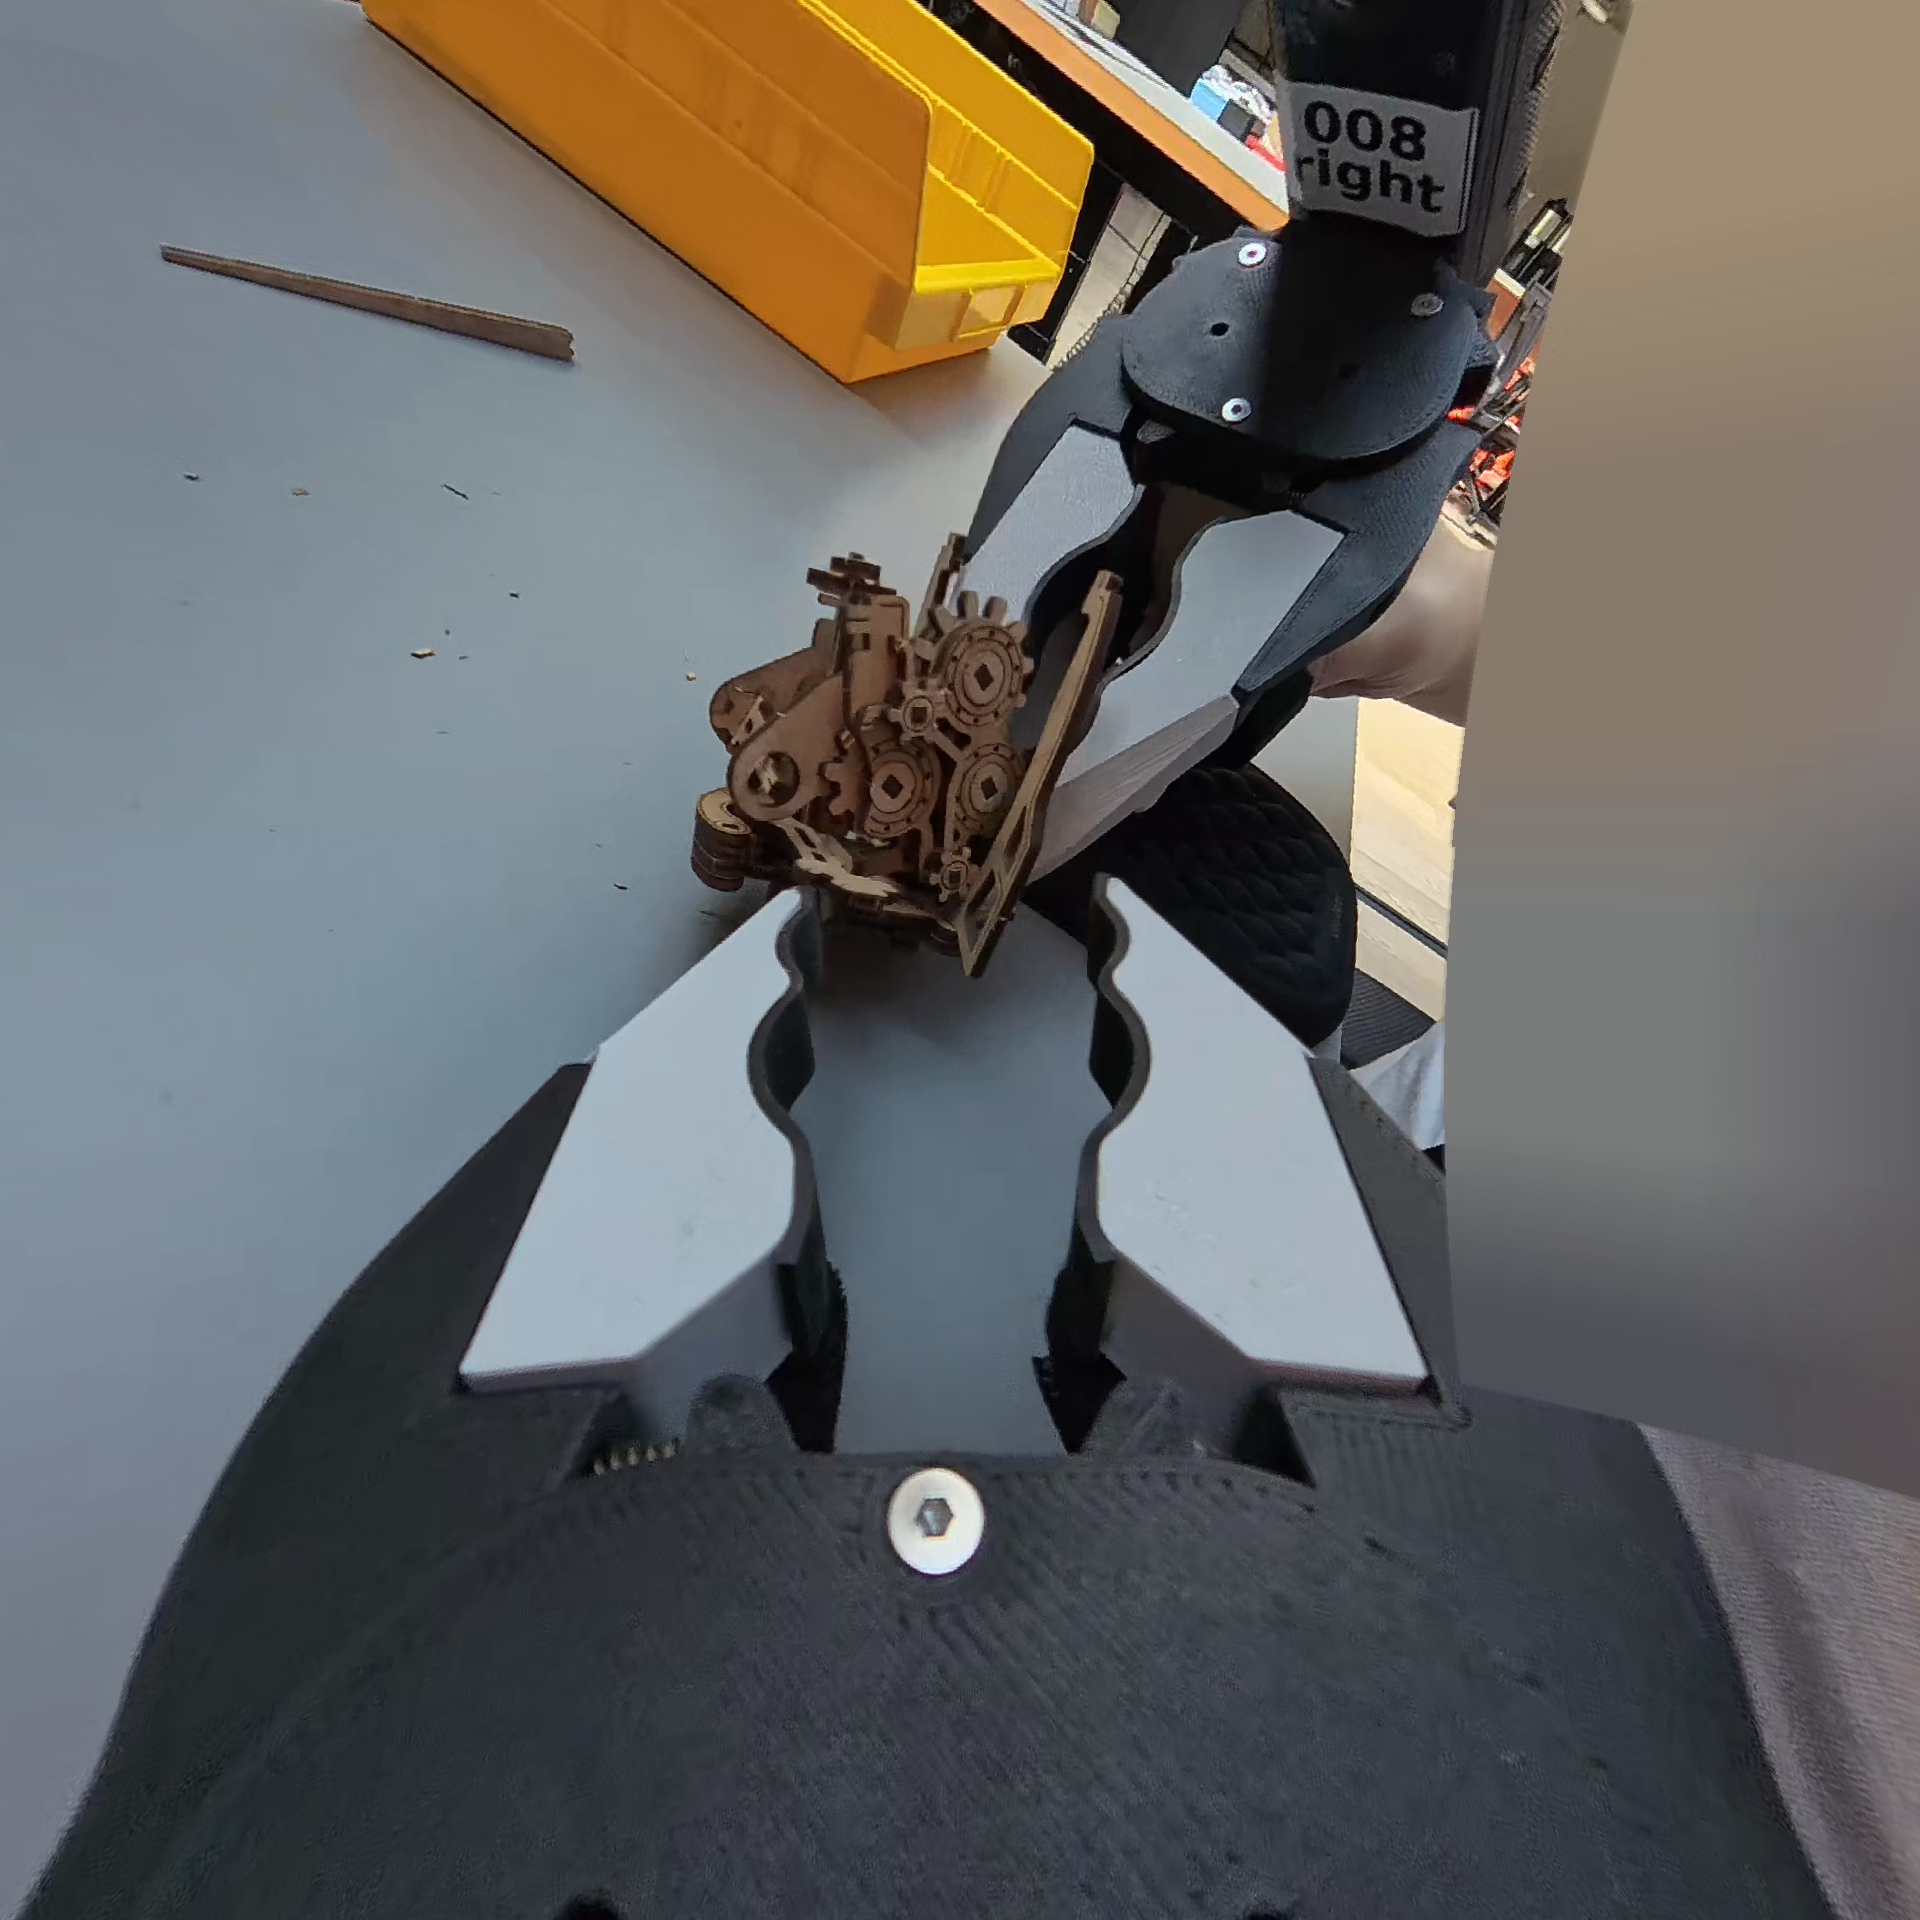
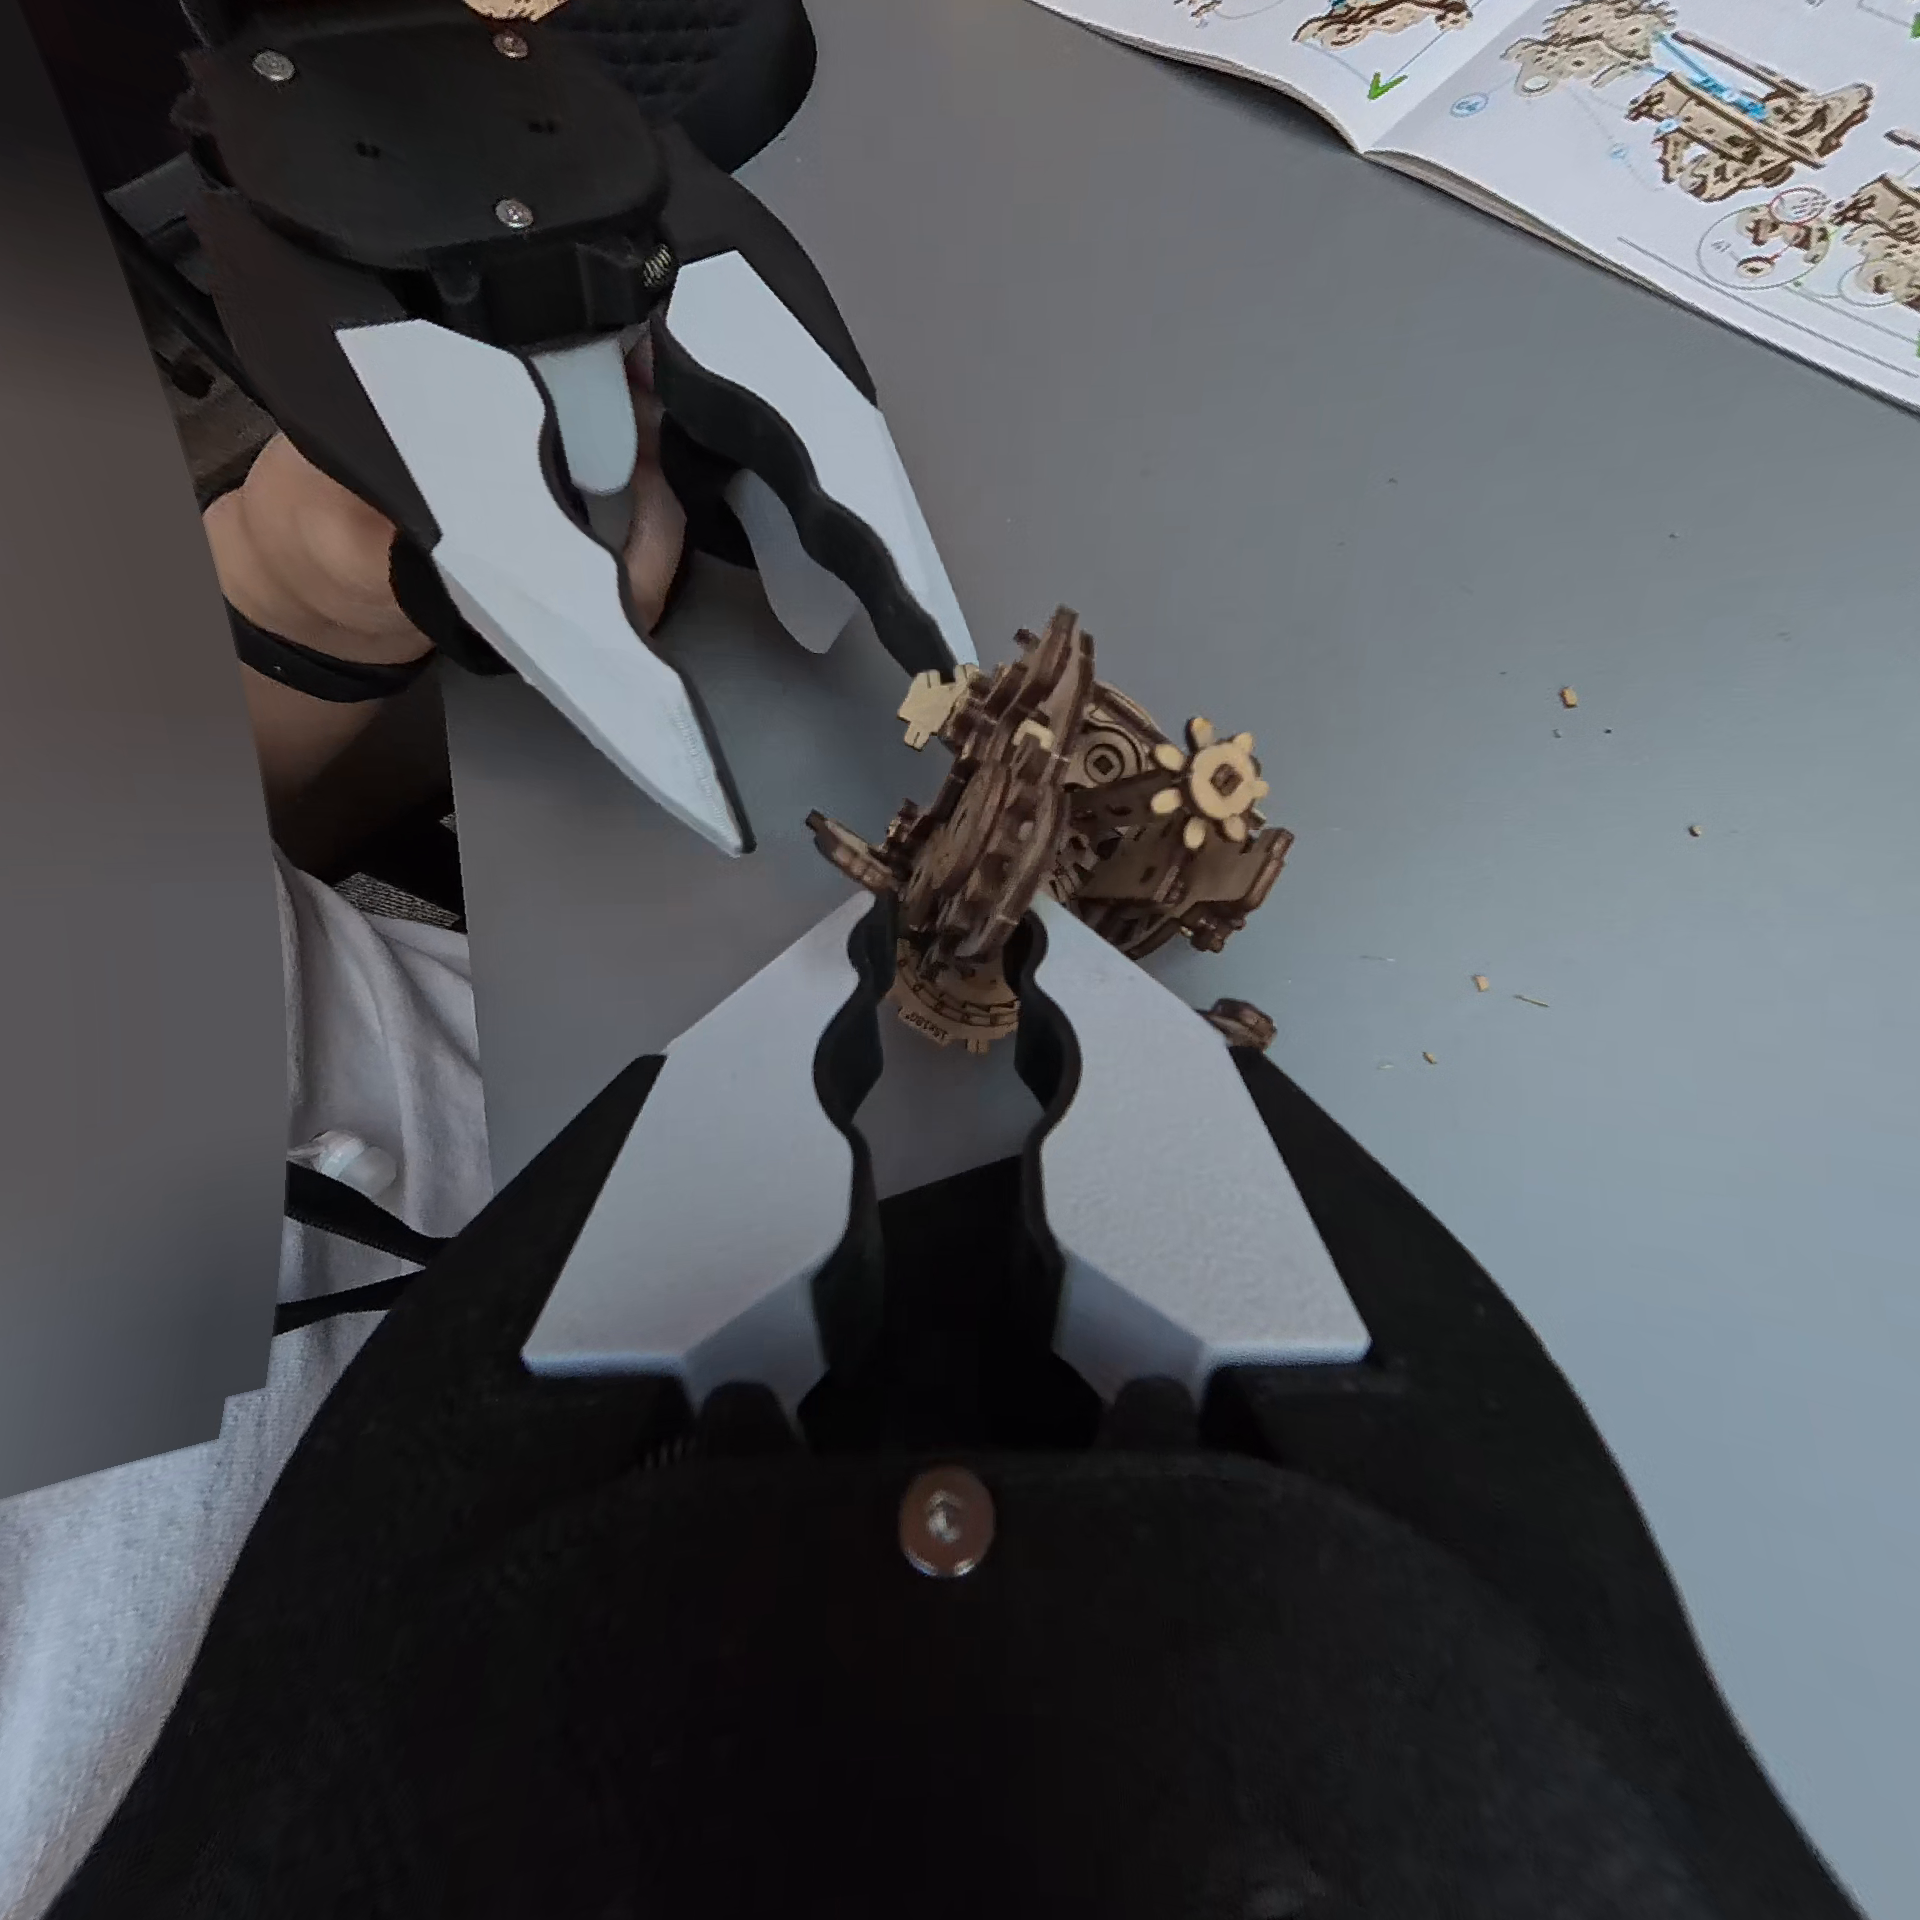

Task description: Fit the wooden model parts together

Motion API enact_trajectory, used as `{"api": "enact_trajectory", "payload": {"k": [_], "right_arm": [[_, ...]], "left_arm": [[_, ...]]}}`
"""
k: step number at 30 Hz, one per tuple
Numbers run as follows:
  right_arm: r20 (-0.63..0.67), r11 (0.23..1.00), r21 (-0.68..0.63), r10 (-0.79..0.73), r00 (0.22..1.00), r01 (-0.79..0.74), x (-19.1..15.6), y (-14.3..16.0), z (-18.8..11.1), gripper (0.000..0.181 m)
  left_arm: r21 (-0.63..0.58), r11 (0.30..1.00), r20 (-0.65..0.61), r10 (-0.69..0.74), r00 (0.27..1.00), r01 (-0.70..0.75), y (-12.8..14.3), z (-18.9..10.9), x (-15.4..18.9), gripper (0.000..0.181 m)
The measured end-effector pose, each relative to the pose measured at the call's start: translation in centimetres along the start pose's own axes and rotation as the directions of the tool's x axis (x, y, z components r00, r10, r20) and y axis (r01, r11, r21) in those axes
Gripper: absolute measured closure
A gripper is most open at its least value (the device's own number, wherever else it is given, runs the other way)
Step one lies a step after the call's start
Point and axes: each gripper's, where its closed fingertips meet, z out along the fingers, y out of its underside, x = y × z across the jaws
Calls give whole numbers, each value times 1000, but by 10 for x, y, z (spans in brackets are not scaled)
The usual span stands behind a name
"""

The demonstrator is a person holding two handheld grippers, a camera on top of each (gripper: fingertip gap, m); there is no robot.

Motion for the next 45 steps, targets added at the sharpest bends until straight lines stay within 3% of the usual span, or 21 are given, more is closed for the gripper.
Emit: {"api": "enact_trajectory", "payload": {"k": [2,6,11,19,22,26,37,45], "right_arm": [[10,1000,-6,13,1000,-12,-1,1,1,161],[19,1000,-7,25,999,-25,-4,0,2,159],[-23,1000,-25,16,1000,-17,-3,3,2,157],[-77,998,-52,22,997,-26,-3,9,0,155],[-50,997,-60,51,997,-54,-9,9,-2,143],[-104,998,-61,18,994,-24,-2,12,-2,162],[-90,992,-38,112,990,-116,1,11,-4,164],[-155,996,-85,17,988,-31,-4,13,2,158]], "left_arm": [[-34,999,-10,-3,1000,2,5,1,1,131],[-92,993,90,80,993,-72,12,6,-6,143],[-134,981,167,162,973,-140,17,9,-9,145],[-157,972,195,202,960,-173,19,11,-9,146],[-159,968,198,223,955,-194,19,11,-8,152],[-179,964,190,230,954,-196,22,14,-7,152],[-165,959,212,262,942,-230,25,8,4,161],[-182,919,244,387,889,-350,24,13,9,178]]}}
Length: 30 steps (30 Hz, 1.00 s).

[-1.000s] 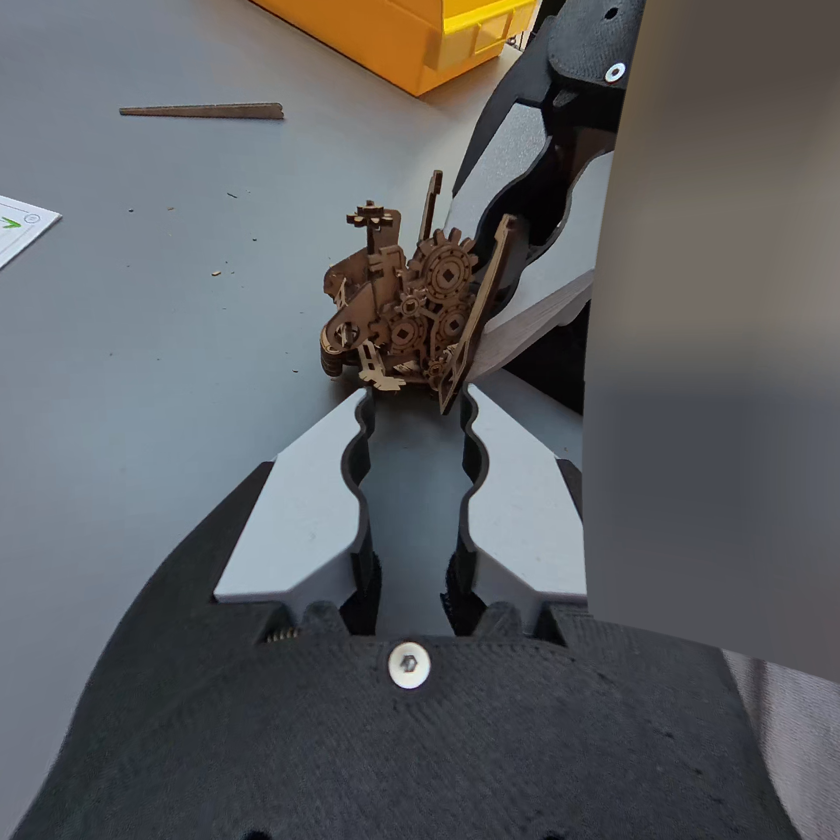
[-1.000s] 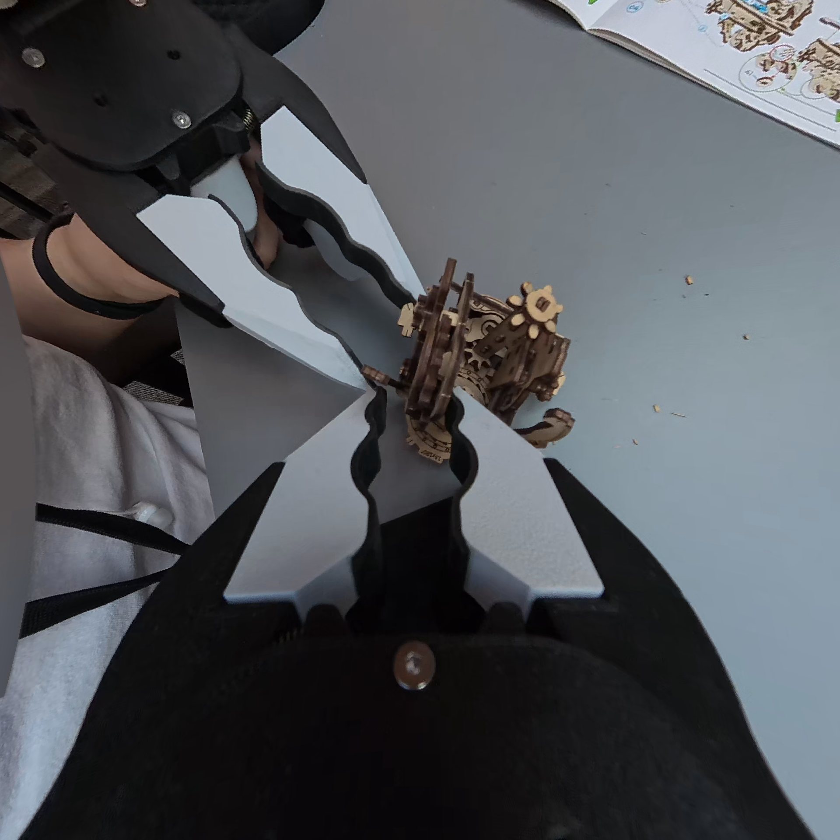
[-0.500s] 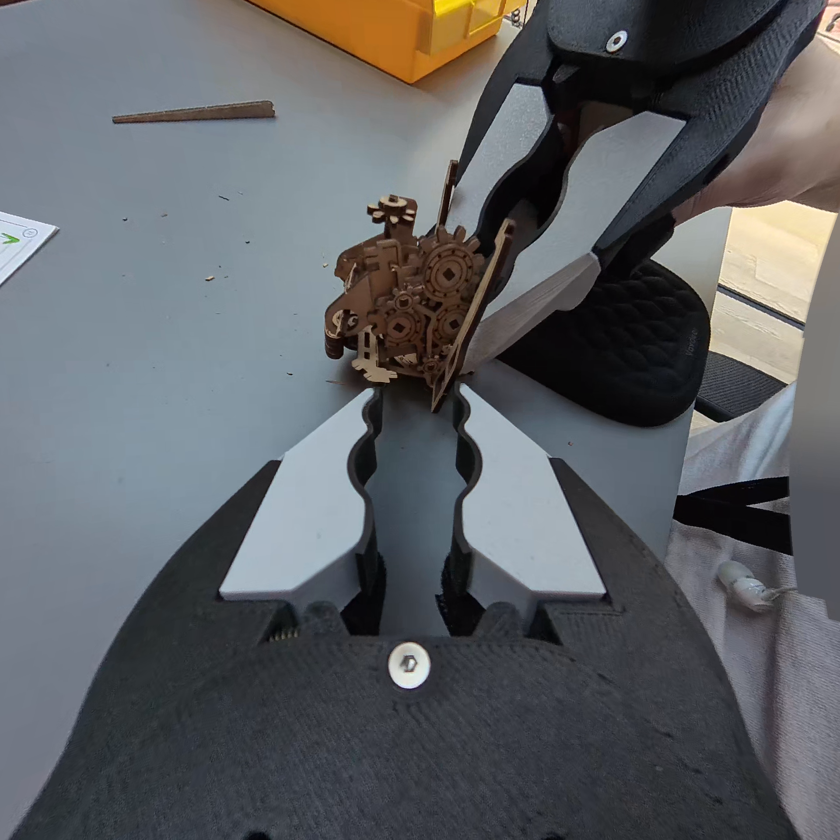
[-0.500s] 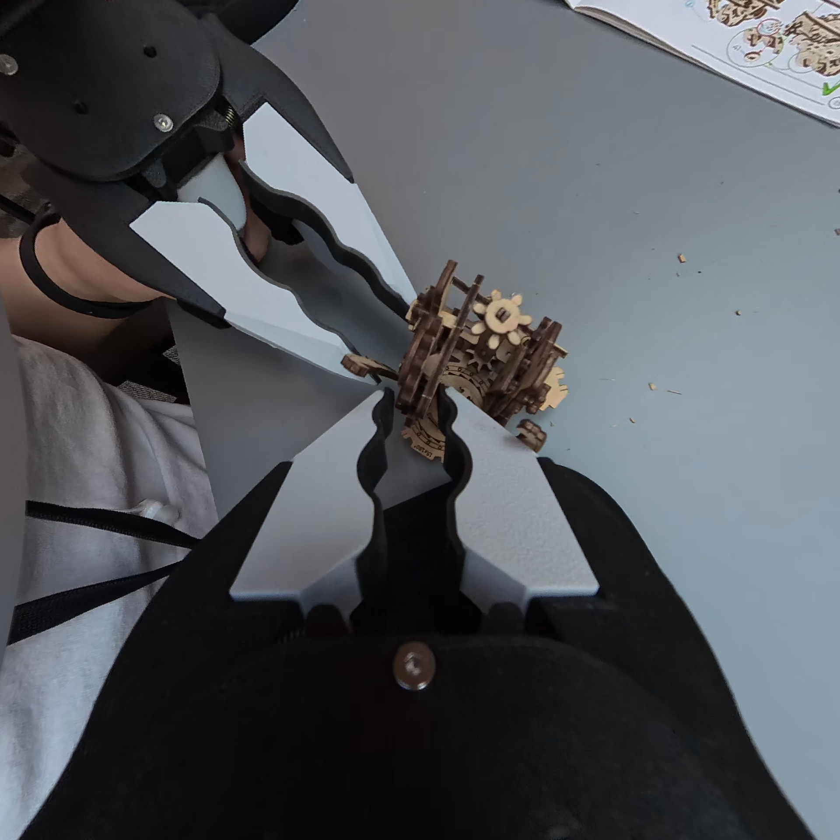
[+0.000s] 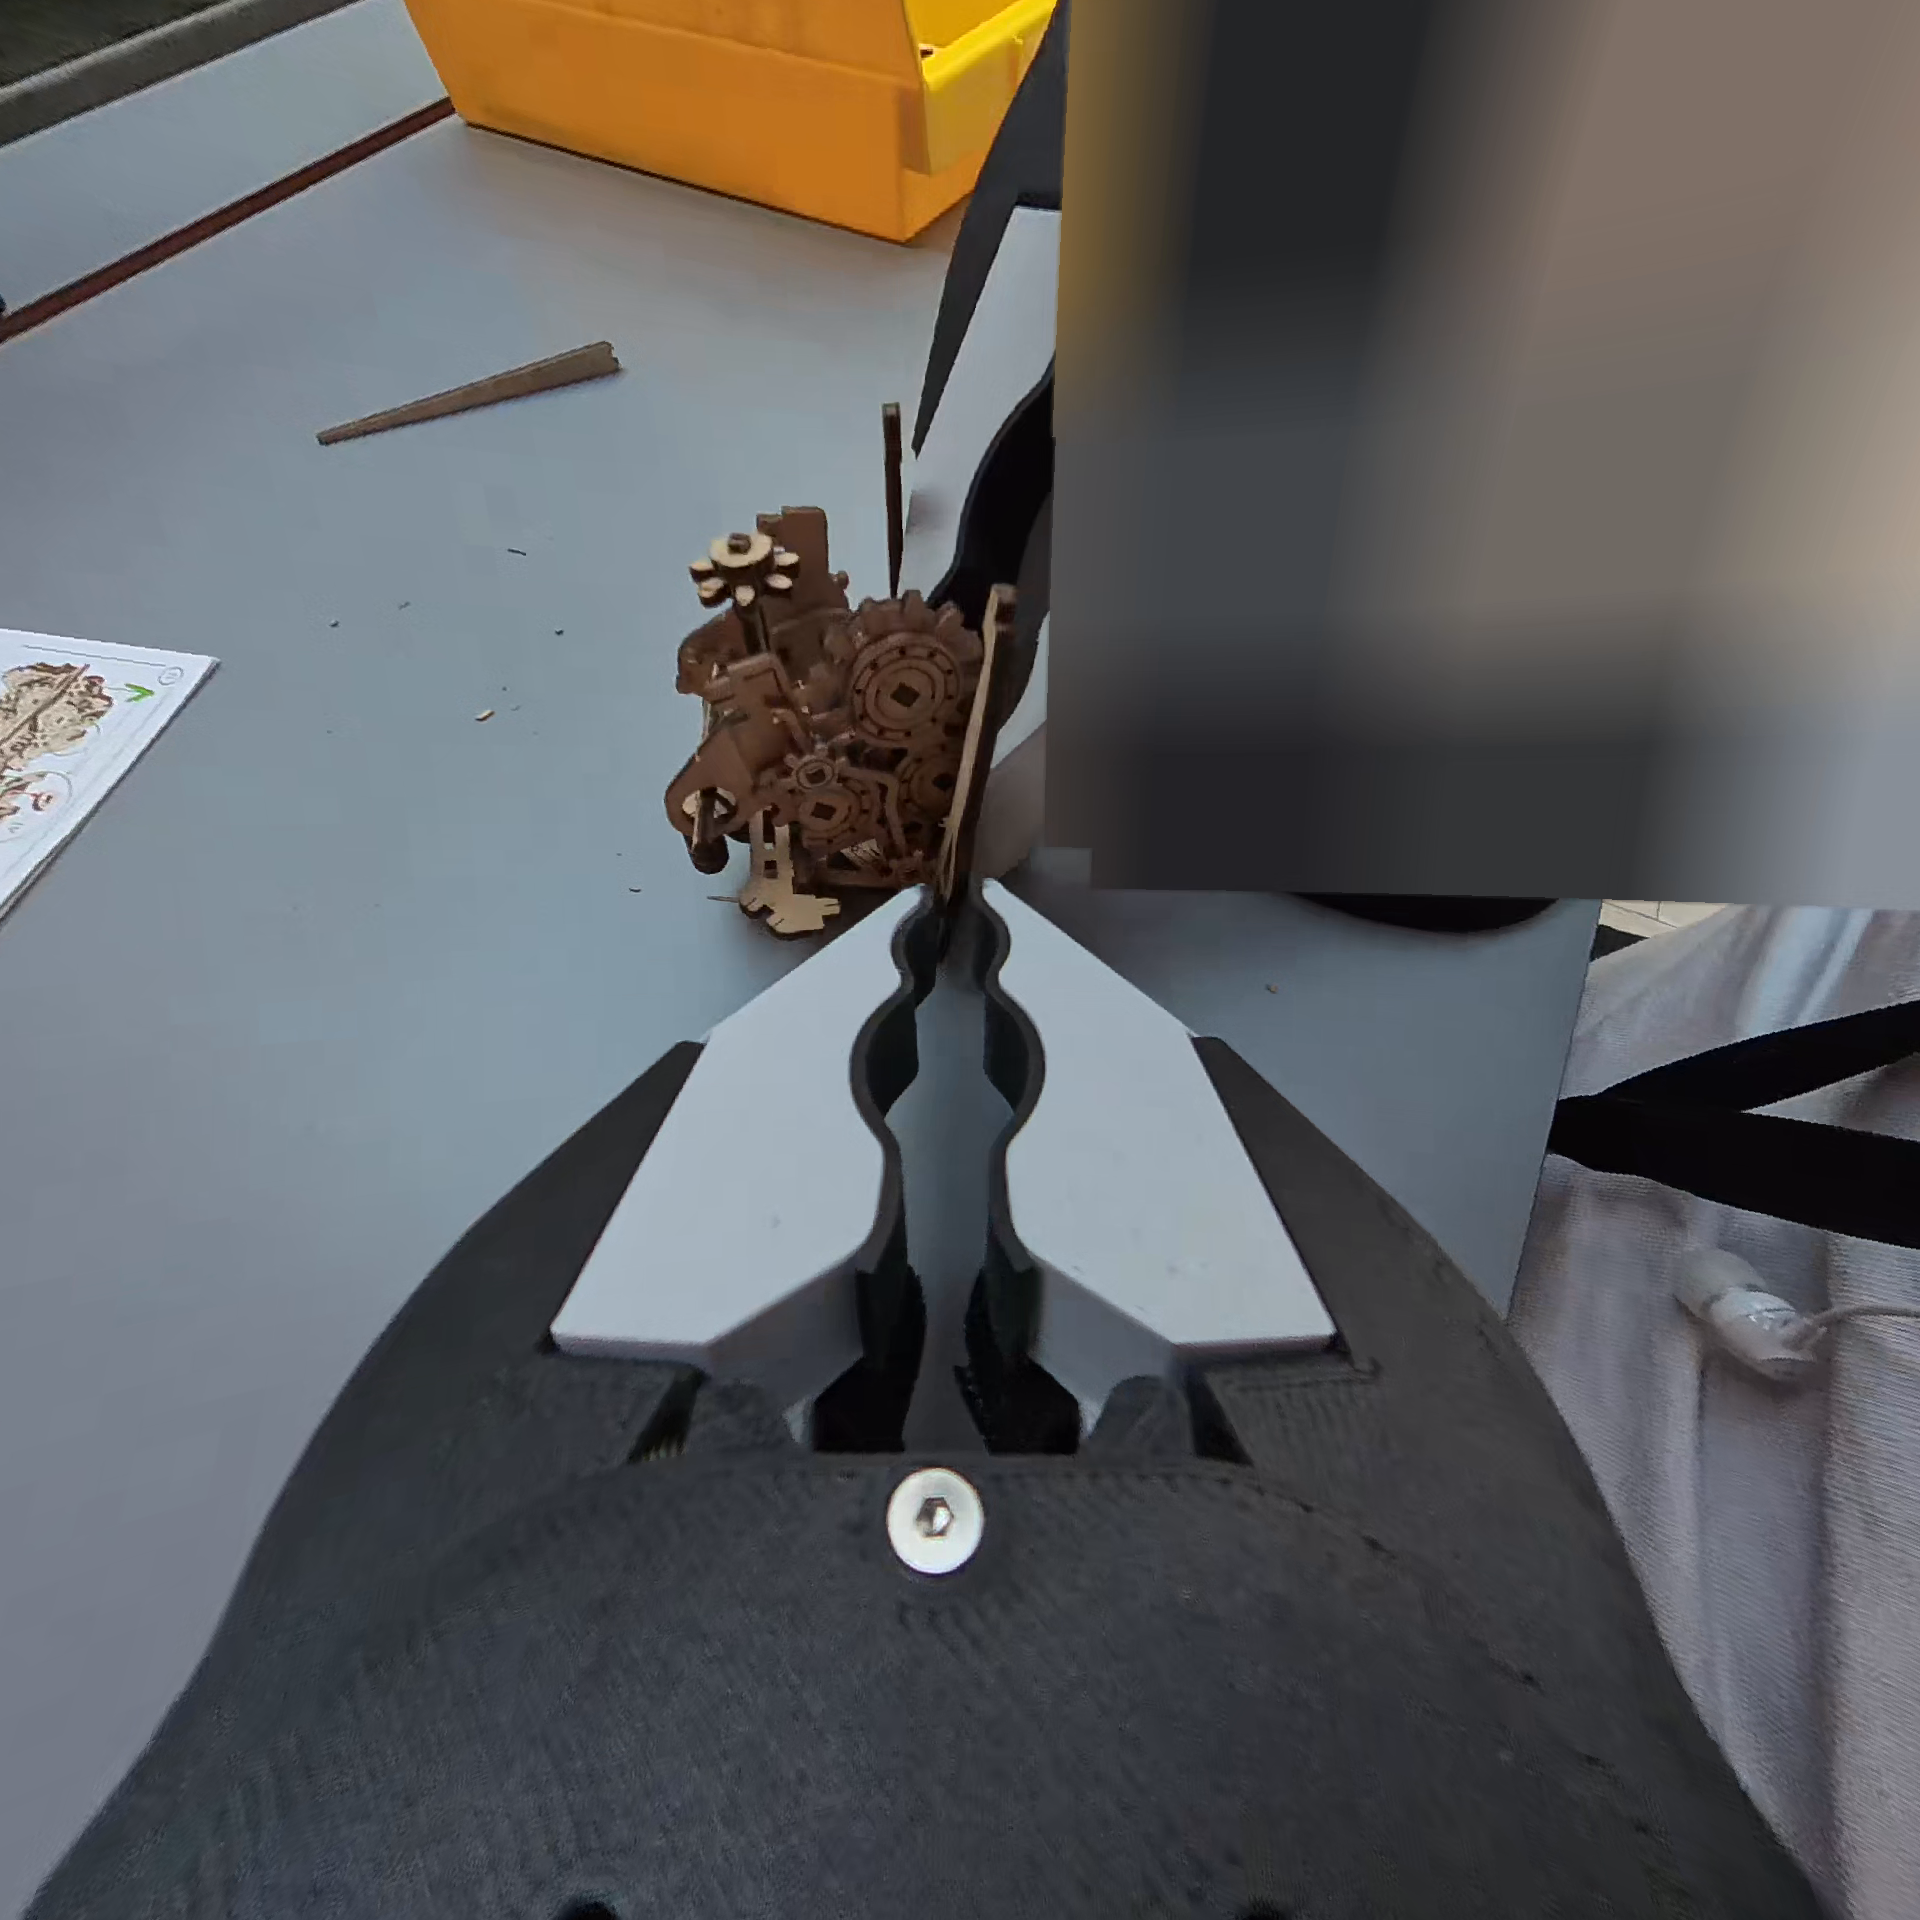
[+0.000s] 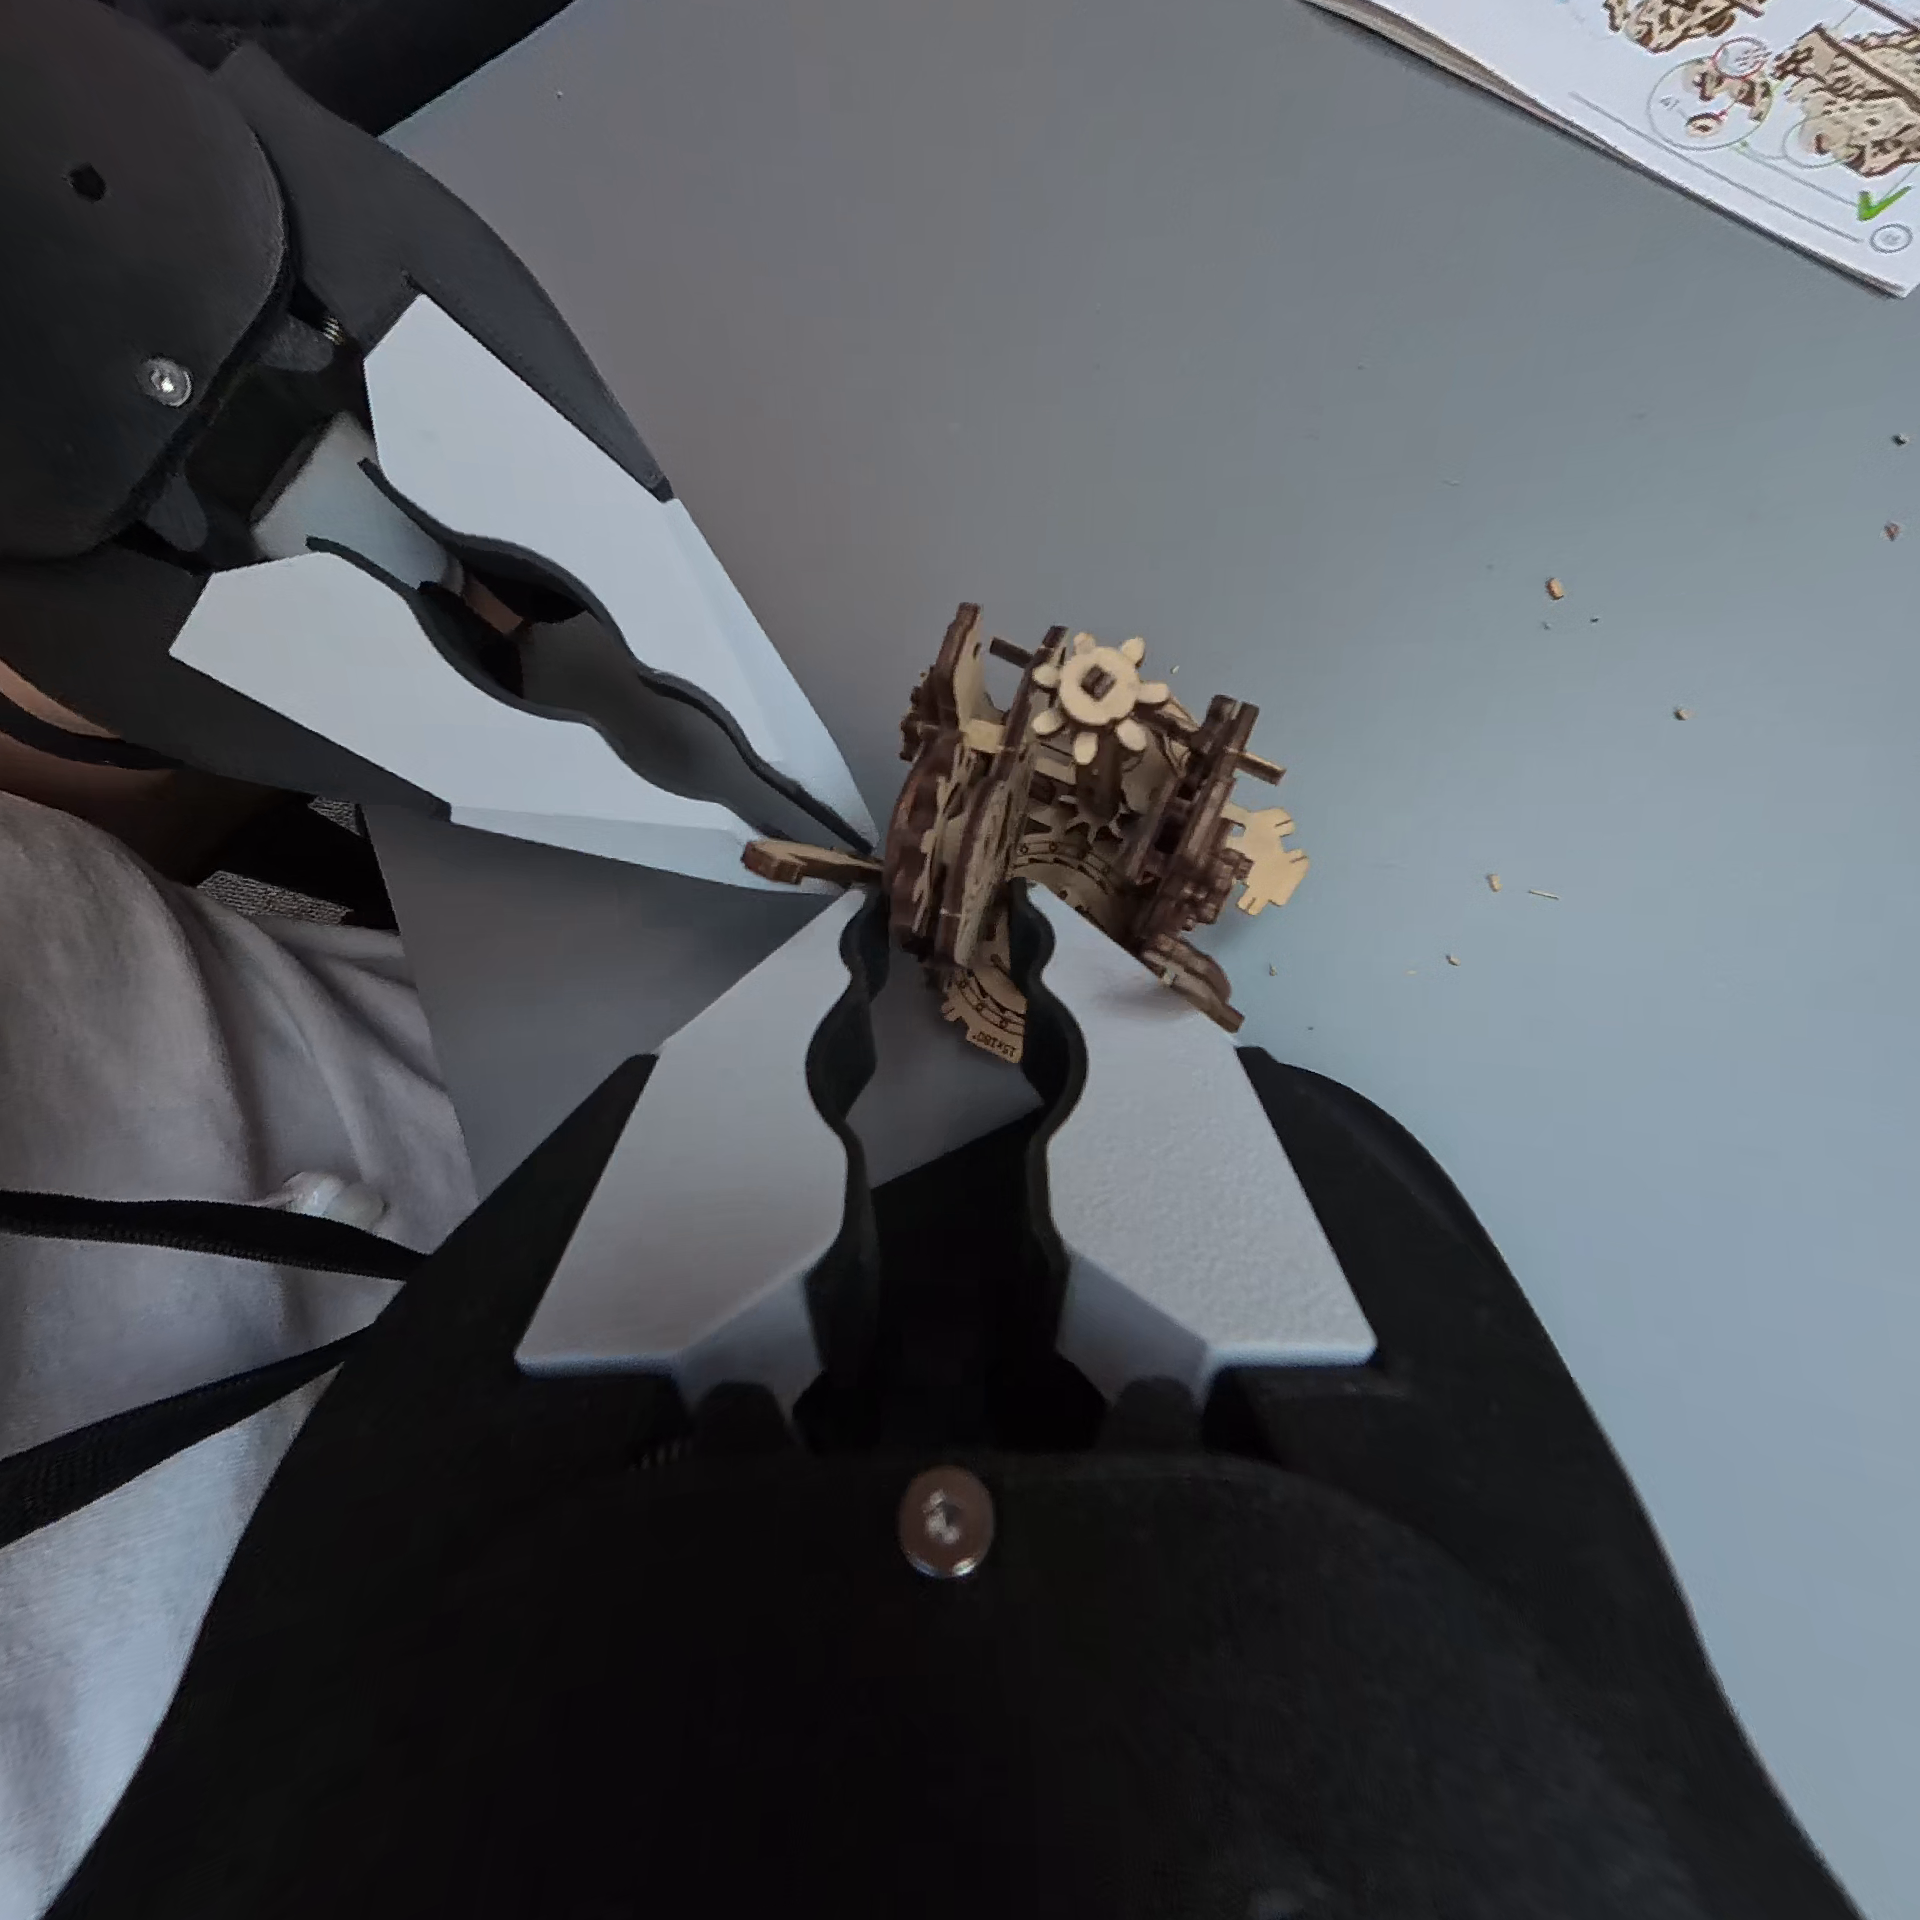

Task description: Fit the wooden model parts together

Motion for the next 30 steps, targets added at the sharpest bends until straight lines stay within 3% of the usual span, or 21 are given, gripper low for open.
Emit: {"api": "enact_trajectory", "payload": {"k": [11,18,25,30], "right_arm": [[-16,999,17,37,999,-37,-4,6,-12,147],[-36,999,44,21,999,-20,0,9,-19,172],[-74,996,85,4,997,2,6,7,-21,161],[-70,989,144,-23,997,32,3,0,-20,171]], "left_arm": [[1,999,20,49,999,-49,-1,1,2,179],[4,997,-7,75,997,-75,-2,2,6,180],[-3,995,-7,105,994,-105,-1,4,6,180],[-3,993,-7,115,993,-115,-2,5,5,179]]}}
